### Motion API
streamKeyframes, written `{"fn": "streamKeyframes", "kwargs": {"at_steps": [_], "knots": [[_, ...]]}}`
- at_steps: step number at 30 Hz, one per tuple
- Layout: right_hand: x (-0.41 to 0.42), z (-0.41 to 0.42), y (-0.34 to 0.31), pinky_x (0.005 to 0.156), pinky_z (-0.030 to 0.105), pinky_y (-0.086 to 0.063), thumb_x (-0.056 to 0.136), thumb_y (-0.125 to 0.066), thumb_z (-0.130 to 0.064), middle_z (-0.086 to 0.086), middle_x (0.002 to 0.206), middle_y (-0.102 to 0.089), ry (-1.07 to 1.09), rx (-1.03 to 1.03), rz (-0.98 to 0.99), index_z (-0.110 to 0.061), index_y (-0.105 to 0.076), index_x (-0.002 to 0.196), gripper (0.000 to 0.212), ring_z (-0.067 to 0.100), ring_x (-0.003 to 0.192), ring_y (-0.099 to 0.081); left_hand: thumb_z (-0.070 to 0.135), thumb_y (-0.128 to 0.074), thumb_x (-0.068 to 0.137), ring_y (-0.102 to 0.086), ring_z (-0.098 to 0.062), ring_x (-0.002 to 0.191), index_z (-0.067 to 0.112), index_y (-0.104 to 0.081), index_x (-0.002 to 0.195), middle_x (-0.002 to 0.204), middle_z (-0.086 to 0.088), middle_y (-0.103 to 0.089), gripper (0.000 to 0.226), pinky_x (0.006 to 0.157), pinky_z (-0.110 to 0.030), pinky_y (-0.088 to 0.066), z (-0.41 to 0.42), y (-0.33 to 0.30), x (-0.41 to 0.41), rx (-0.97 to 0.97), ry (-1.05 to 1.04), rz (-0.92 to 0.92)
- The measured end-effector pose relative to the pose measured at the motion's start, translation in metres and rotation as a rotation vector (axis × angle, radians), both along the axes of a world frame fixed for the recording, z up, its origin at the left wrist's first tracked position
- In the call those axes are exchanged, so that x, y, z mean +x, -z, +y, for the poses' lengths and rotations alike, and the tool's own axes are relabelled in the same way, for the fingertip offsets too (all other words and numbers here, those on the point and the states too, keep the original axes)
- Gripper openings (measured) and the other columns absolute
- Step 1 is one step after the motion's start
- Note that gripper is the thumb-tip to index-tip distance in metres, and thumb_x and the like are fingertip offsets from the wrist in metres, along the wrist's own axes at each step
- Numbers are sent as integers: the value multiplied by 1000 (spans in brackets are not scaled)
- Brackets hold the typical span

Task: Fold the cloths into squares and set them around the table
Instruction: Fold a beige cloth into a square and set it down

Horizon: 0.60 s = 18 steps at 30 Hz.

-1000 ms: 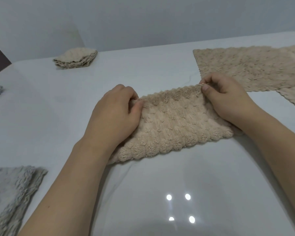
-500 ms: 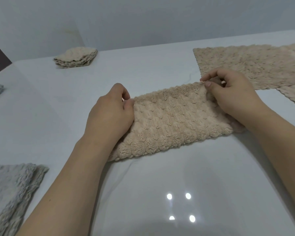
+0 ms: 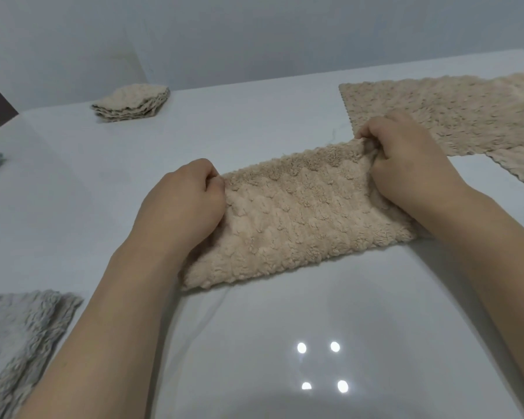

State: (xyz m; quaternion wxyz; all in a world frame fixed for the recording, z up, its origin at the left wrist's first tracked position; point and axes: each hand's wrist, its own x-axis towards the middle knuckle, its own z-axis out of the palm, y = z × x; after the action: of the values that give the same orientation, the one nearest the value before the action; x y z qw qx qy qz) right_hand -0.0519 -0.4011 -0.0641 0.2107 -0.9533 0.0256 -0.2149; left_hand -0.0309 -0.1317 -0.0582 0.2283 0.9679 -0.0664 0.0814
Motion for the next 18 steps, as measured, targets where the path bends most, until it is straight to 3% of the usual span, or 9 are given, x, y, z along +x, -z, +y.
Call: {"fn": "streamKeyframes", "kwargs": {"at_steps": [4,6,8,11,13,15,18], "knots": [[-2,5,1,87,39,-41,85,-49,0,12,110,-54,33,-107,-117,-9,-63,111,30,32,105,-50,30,-44,97,-48,-31,107,21,-59,111,112,-4,-59,22,92,-43,-35,2,9,4,145,-71,-127],[-7,14,-10,87,44,-42,90,-46,-9,12,107,-57,28,-121,-216,-9,-64,110,26,33,100,-53,24,-43,96,-42,-32,113,20,-58,118,123,-6,-53,27,94,-42,-30,-6,4,-3,104,-36,-280],[-13,29,-17,88,46,-44,95,-41,-18,11,107,-59,-14,-128,-164,-10,-63,110,27,32,98,-55,22,-42,91,-42,-29,111,19,-59,117,122,-5,-53,31,92,-37,-27,-19,-1,-16,36,113,-390],[-19,54,-3,100,47,-38,101,-28,-36,14,128,-53,-52,-239,227,-12,-53,126,42,34,117,-49,26,-42,94,-42,-26,114,21,-55,123,126,-3,-50,32,95,-36,-29,-31,10,-22,102,284,-242],[-21,60,13,116,46,-18,102,-22,-43,10,154,-28,-72,-288,391,-16,-30,147,54,29,142,-24,36,-40,100,-35,-24,126,28,-48,133,137,0,-42,35,107,-35,-25,-29,19,-17,147,257,-48],[-19,59,18,119,44,-3,102,-18,-46,3,162,-9,-83,-249,423,-22,-14,153,58,23,148,-6,45,-38,99,-30,-22,134,33,-43,139,143,1,-38,42,113,-34,-19,-24,22,-10,135,199,36],[-17,55,18,119,43,1,101,-15,-49,1,163,-5,-89,-236,422,-25,-11,154,58,20,149,-2,49,-36,98,-33,-27,129,26,-45,137,139,-4,-42,47,108,-38,-25,-19,20,-1,160,101,41]]}}
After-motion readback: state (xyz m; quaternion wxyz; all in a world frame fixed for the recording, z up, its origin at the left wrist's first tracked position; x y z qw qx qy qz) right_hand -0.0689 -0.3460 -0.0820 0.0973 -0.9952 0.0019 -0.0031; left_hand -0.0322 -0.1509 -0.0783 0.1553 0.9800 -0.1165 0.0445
